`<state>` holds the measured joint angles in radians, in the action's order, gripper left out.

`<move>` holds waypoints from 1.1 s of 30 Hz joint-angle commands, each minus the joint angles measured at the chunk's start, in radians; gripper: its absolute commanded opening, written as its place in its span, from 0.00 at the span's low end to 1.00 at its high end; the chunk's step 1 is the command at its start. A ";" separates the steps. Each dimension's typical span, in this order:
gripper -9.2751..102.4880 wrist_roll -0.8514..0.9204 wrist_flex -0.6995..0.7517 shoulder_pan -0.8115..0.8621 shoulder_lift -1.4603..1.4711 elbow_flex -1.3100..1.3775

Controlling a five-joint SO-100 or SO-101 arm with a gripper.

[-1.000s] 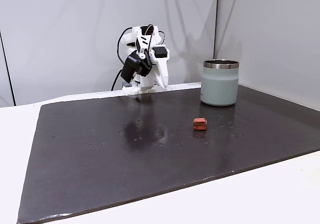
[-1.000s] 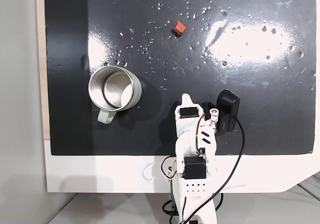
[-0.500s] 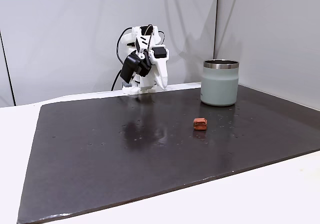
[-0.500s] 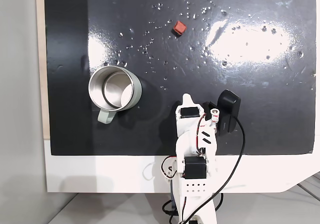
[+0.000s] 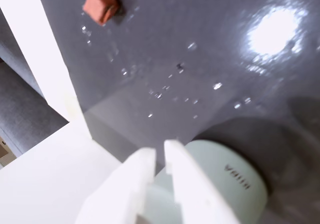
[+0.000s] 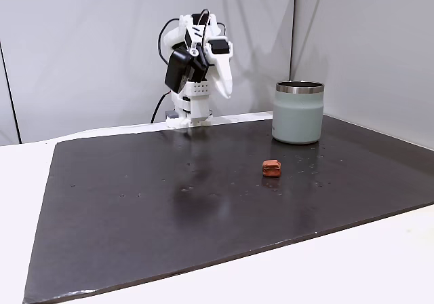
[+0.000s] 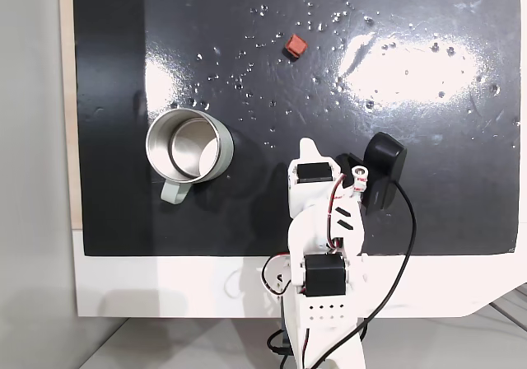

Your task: Grasp a cube and put it in the cup.

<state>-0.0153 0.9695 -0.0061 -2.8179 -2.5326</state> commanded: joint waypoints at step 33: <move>0.08 -0.313 0.514 -0.015 1.410 1.482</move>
<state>-0.3099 1.4696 -0.0414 -1.4251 -1.1413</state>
